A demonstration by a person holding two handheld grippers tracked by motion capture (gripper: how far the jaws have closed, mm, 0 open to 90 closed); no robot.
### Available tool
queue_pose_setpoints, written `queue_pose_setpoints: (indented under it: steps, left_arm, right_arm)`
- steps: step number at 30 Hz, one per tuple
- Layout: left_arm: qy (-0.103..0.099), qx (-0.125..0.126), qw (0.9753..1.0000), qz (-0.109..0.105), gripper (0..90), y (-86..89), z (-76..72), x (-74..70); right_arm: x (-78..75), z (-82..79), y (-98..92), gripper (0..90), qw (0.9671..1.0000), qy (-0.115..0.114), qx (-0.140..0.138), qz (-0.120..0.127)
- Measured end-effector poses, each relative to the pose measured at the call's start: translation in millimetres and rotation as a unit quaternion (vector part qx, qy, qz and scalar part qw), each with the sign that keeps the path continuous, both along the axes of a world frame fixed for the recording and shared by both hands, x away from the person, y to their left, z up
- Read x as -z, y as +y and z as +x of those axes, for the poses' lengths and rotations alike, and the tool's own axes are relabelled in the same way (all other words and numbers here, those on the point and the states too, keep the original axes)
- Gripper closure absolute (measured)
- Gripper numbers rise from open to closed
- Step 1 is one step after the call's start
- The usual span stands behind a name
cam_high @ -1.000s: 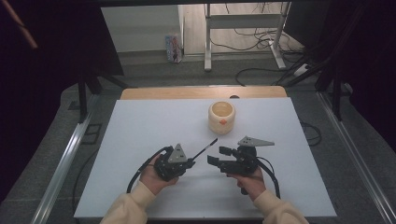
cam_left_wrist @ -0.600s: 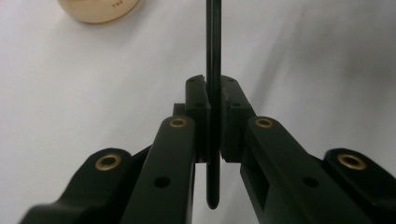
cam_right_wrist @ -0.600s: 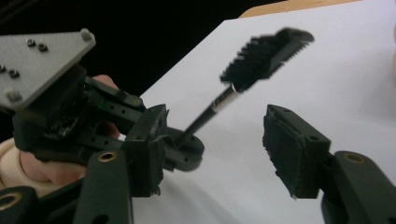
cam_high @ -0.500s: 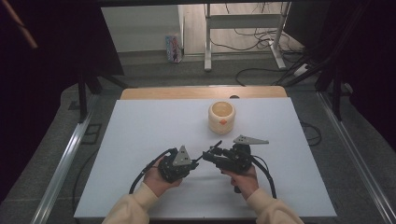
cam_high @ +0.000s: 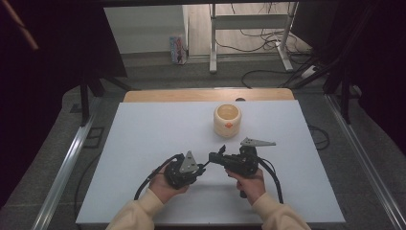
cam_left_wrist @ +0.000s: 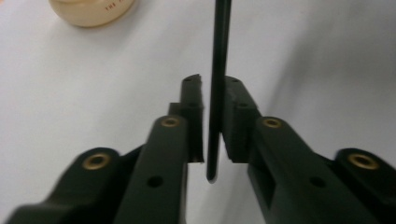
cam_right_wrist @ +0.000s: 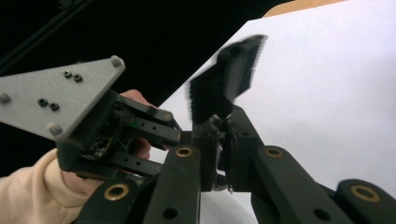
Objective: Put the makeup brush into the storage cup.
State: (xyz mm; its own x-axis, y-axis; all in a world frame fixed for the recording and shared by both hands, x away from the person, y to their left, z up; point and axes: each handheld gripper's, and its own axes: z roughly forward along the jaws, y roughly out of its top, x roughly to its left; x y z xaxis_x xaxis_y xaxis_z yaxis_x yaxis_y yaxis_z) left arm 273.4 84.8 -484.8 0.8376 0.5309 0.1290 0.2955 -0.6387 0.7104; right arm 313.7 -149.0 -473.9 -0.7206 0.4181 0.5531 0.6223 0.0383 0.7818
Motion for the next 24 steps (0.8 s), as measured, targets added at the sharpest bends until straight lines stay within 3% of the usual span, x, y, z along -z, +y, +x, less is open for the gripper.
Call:
queue_pose_setpoints:
  steps: [4, 7, 13, 17, 24]
  left_arm:
    - [0.001, -0.002, 1.0000, 0.002, 71.2, -0.2, 0.5, 0.9]
    - [-0.003, -0.018, 0.9998, 0.008, 52.6, -1.6, -0.5, 0.9]
    - [0.016, -0.034, 0.9991, -0.020, 30.5, 5.7, -2.9, -5.8]
    - [0.023, -0.043, 0.9983, -0.032, 27.1, 15.9, -5.9, -8.6]
    - [0.020, -0.076, 0.9965, -0.029, 26.5, 44.0, -9.1, -8.5]
  right_arm:
    - [-1.2, 0.9, -2.1, 84.6, 1.0000, -0.001, 0.000, 0.004]
    - [-2.4, 1.4, -4.3, 84.6, 1.0000, -0.005, 0.004, 0.004]
    - [-5.8, 2.4, -10.6, 84.6, 0.9998, -0.013, 0.011, 0.001]
    - [-8.0, 2.3, -14.3, 84.6, 0.9998, -0.018, 0.013, -0.002]
    - [-10.5, 2.3, -19.2, 84.7, 0.9996, -0.024, 0.016, -0.005]
